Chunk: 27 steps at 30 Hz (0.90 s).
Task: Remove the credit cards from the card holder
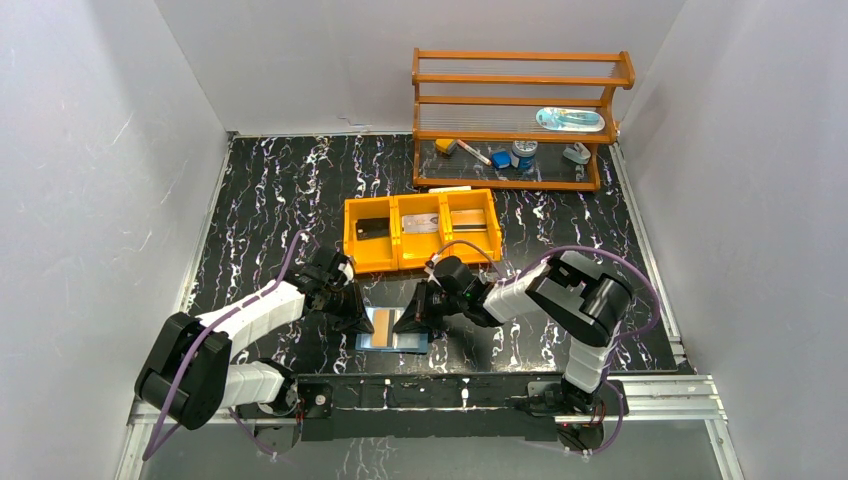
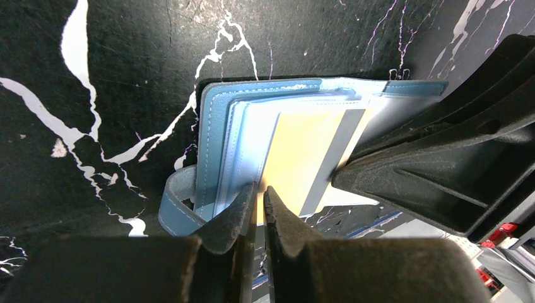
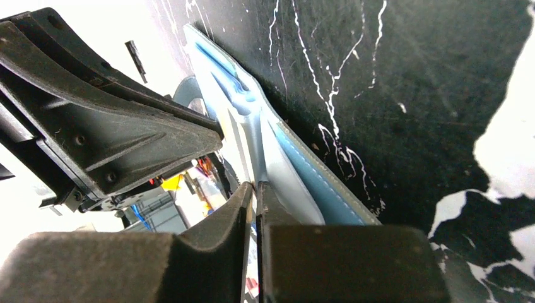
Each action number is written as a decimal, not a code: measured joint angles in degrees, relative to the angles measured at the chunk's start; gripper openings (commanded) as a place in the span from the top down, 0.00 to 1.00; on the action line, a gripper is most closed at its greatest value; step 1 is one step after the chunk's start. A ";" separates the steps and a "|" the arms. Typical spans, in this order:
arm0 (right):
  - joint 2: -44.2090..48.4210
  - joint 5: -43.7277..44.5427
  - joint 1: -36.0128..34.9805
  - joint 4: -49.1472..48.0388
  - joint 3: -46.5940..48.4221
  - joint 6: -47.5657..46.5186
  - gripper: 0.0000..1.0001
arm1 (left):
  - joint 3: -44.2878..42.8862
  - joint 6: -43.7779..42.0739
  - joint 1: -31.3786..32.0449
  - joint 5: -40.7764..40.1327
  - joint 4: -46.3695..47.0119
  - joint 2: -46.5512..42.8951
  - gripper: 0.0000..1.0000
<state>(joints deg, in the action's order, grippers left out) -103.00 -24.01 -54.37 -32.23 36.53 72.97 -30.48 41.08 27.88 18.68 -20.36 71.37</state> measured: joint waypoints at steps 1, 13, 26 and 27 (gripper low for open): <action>-0.04 0.02 0.00 -0.24 -0.02 0.22 0.95 | 0.00 0.00 0.00 0.00 0.00 0.00 0.92; 6.32 0.35 2.47 1.90 -4.46 -1.18 1.00 | 0.00 0.02 0.07 -0.11 -0.02 0.00 0.92; 9.42 -0.81 4.55 6.82 -5.11 -4.42 1.00 | -2.25 -0.46 0.13 -2.12 -3.72 -4.07 0.54; 9.42 -0.81 4.55 6.86 -5.11 -4.42 1.00 | -2.97 -0.44 0.13 -2.19 -4.04 -4.98 0.54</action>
<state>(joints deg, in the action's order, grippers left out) -93.58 -24.82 -49.82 -25.36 31.42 68.55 -33.45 40.64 28.01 16.49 -24.40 66.39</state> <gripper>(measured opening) 0.011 0.448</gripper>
